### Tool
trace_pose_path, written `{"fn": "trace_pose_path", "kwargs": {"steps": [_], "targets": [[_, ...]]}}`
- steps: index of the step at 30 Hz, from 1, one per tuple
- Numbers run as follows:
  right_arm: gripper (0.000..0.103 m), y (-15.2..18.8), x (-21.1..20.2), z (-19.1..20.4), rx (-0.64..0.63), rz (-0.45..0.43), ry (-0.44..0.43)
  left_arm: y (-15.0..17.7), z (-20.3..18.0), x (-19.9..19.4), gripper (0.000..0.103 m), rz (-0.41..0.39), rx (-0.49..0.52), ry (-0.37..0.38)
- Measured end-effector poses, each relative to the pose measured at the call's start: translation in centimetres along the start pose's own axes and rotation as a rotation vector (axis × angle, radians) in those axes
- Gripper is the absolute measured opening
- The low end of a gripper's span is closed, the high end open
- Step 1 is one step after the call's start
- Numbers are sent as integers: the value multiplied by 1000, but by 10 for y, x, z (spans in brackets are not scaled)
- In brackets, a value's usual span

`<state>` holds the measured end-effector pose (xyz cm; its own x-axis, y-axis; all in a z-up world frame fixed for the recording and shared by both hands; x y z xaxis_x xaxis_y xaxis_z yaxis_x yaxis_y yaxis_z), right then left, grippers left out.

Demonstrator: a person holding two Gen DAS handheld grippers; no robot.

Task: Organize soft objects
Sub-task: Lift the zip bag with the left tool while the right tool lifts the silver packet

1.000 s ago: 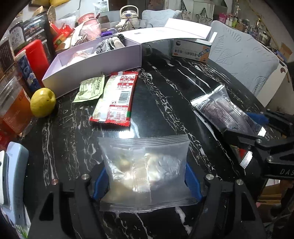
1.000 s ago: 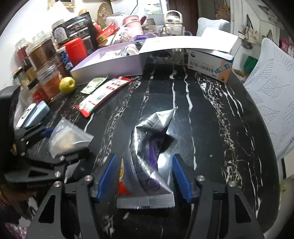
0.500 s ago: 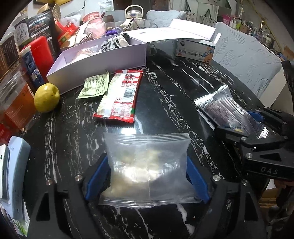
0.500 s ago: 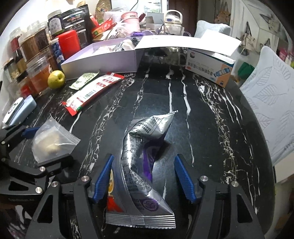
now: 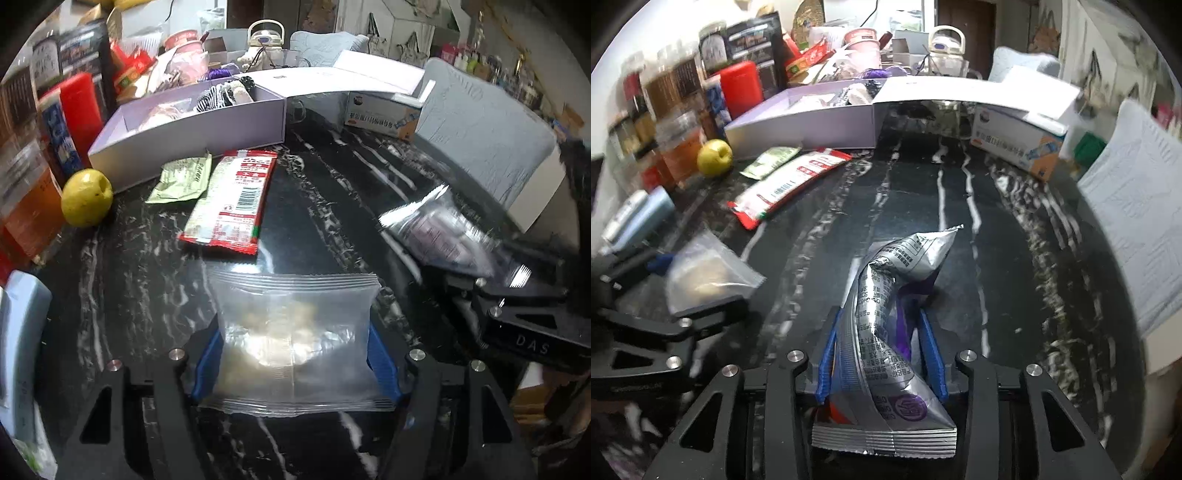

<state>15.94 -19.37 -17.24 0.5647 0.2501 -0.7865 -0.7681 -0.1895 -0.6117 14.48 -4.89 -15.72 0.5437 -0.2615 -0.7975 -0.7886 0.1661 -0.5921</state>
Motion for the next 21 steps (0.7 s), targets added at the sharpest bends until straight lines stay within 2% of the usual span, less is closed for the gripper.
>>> {"fn": "trace_pose_path", "kwargs": {"steps": [3,7,21], "targets": [[40,1,-2,1,43,6,-57,-1,1,0,67,-1,-17,13],[40,4,-5,4,34,6,-42,-1,1,-3,67,-5,-25,22],[40,-9,-39,26,18,-65,-159,-21,4,-29,67,-85,-31,41]]}}
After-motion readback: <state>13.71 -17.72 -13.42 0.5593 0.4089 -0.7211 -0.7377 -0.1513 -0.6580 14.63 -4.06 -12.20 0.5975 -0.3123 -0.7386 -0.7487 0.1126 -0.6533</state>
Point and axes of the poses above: each gripper's, at about its wrist camera, not at the fingertips, and x roughly the way its jaws point, z to its left, y to its underside, the point moved 4 cm from there along x, roughly the way its jaws point
